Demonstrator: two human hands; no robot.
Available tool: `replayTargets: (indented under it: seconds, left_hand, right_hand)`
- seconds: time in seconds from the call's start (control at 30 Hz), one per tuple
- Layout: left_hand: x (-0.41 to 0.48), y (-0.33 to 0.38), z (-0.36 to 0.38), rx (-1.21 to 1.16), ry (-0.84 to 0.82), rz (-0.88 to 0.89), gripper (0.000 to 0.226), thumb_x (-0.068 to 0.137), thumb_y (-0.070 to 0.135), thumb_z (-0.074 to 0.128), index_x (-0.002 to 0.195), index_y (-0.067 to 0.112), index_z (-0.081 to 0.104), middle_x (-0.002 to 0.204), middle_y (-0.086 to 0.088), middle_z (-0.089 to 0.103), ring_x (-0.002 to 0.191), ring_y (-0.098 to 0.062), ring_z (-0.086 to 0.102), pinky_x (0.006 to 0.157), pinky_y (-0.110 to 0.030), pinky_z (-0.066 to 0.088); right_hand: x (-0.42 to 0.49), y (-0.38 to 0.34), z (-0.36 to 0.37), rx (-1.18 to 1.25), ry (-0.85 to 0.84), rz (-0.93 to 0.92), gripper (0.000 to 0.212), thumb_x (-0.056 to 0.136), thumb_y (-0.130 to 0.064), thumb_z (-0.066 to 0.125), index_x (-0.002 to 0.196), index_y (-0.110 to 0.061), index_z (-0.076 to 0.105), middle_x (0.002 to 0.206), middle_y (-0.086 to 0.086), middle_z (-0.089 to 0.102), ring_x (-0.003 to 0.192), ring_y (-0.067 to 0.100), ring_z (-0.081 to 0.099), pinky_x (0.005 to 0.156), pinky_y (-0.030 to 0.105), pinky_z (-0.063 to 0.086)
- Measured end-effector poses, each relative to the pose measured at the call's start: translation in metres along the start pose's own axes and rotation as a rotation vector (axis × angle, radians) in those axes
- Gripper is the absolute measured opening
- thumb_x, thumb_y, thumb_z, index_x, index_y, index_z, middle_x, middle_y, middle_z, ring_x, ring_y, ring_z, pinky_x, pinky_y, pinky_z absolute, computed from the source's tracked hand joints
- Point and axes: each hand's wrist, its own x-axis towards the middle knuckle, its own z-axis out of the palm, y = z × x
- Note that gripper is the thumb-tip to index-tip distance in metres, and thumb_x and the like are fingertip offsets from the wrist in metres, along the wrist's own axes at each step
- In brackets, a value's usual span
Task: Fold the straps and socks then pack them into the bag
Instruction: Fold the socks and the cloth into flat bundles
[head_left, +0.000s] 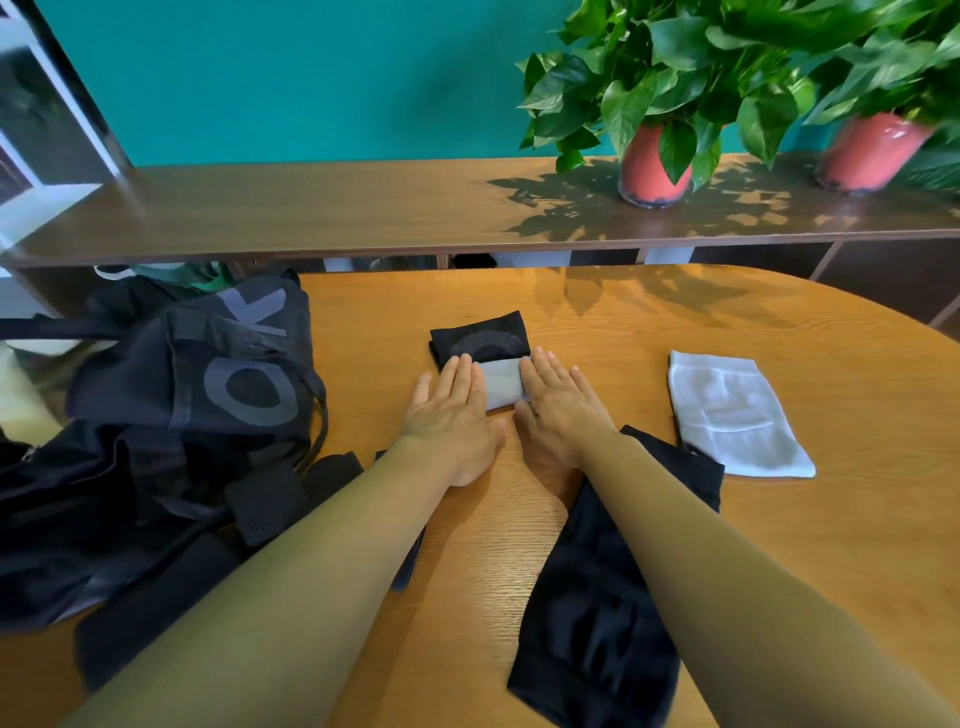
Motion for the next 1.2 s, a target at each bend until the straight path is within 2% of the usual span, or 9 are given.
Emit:
replayTargets:
  seconds: [0.23, 0.37, 0.53, 0.67, 0.83, 0.9, 0.97, 1.1, 1.2]
  left_hand:
    - [-0.012, -0.005, -0.011, -0.002, 0.044, 0.014, 0.069, 0.102, 0.048, 0.012, 0.150, 0.009, -0.017, 0.158, -0.007, -0.022, 0.145, -0.017, -0.022, 0.116, -0.043, -0.017]
    - [-0.025, -0.007, -0.011, -0.041, 0.031, 0.031, 0.067, 0.103, 0.046, 0.013, 0.150, 0.009, -0.015, 0.159, -0.007, -0.020, 0.146, -0.018, -0.019, 0.118, -0.042, -0.014]
    - [-0.046, 0.002, -0.008, -0.045, 0.025, 0.068, 0.065, 0.103, 0.044, 0.015, 0.151, 0.007, -0.011, 0.160, -0.009, -0.016, 0.147, -0.018, -0.017, 0.119, -0.041, -0.010]
    - [-0.072, 0.022, -0.002, -0.076, 0.027, 0.176, 0.063, 0.104, 0.042, 0.016, 0.152, 0.009, -0.007, 0.160, -0.008, -0.014, 0.147, -0.017, -0.013, 0.120, -0.039, -0.006]
    - [-0.105, 0.054, 0.016, -0.141, 0.048, 0.398, 0.059, 0.104, 0.040, 0.020, 0.154, 0.015, -0.001, 0.161, -0.002, -0.011, 0.147, -0.011, -0.011, 0.120, -0.033, -0.004]
    - [-0.117, 0.068, 0.026, -0.139, 0.062, 0.492, 0.061, 0.103, 0.044, 0.022, 0.154, 0.019, 0.000, 0.161, 0.002, -0.010, 0.146, -0.008, -0.012, 0.118, -0.029, -0.006]
    - [-0.128, 0.077, 0.038, -0.111, 0.034, 0.552, 0.065, 0.102, 0.049, 0.023, 0.154, 0.020, -0.004, 0.161, 0.003, -0.012, 0.145, -0.007, -0.015, 0.116, -0.027, -0.009]
    - [-0.143, 0.068, 0.051, -0.096, -0.021, 0.553, 0.069, 0.101, 0.053, 0.023, 0.153, 0.022, -0.010, 0.159, 0.004, -0.018, 0.143, -0.005, -0.022, 0.115, -0.026, -0.012]
    - [-0.153, 0.053, 0.047, -0.063, -0.049, 0.518, 0.069, 0.100, 0.053, 0.026, 0.154, 0.023, -0.006, 0.160, 0.005, -0.015, 0.145, -0.007, -0.018, 0.120, -0.031, -0.004]
  right_hand:
    - [-0.014, 0.003, -0.008, 0.044, 0.082, 0.003, 0.059, 0.103, -0.031, 0.024, 0.152, -0.009, -0.002, 0.160, 0.007, -0.006, 0.147, 0.018, -0.007, 0.119, 0.035, -0.003]
    - [-0.034, 0.015, -0.009, 0.145, 0.157, 0.059, 0.057, 0.102, -0.028, 0.027, 0.152, -0.012, 0.006, 0.160, 0.006, 0.003, 0.147, 0.016, 0.000, 0.120, 0.033, 0.001]
    - [-0.068, 0.027, -0.003, 0.183, 0.163, 0.111, 0.054, 0.102, -0.028, 0.029, 0.151, -0.011, 0.014, 0.159, 0.007, 0.011, 0.147, 0.017, 0.006, 0.119, 0.032, 0.006]
    - [-0.098, 0.035, -0.002, 0.220, 0.194, 0.128, 0.053, 0.101, -0.025, 0.034, 0.151, -0.010, 0.020, 0.158, 0.008, 0.016, 0.146, 0.019, 0.011, 0.119, 0.033, 0.010]
    - [-0.145, 0.033, 0.006, 0.276, 0.268, 0.168, 0.055, 0.098, -0.023, 0.041, 0.149, -0.011, 0.024, 0.156, 0.008, 0.023, 0.145, 0.019, 0.015, 0.118, 0.033, 0.014]
    - [-0.164, 0.032, 0.012, 0.252, 0.270, 0.221, 0.057, 0.099, -0.027, 0.041, 0.150, -0.011, 0.023, 0.157, 0.008, 0.020, 0.146, 0.020, 0.012, 0.119, 0.034, 0.013]
    - [-0.180, 0.029, 0.020, 0.202, 0.199, 0.271, 0.059, 0.100, -0.034, 0.036, 0.151, -0.012, 0.016, 0.159, 0.009, 0.011, 0.147, 0.021, 0.003, 0.118, 0.034, 0.007]
    - [-0.196, 0.012, 0.035, 0.113, 0.115, 0.234, 0.062, 0.101, -0.046, 0.023, 0.152, -0.015, 0.005, 0.159, 0.010, -0.005, 0.146, 0.022, -0.010, 0.119, 0.036, -0.002]
    - [-0.195, 0.002, 0.037, 0.105, 0.091, 0.159, 0.063, 0.101, -0.048, 0.022, 0.152, -0.018, 0.004, 0.160, 0.008, -0.007, 0.146, 0.020, -0.013, 0.118, 0.035, -0.005]
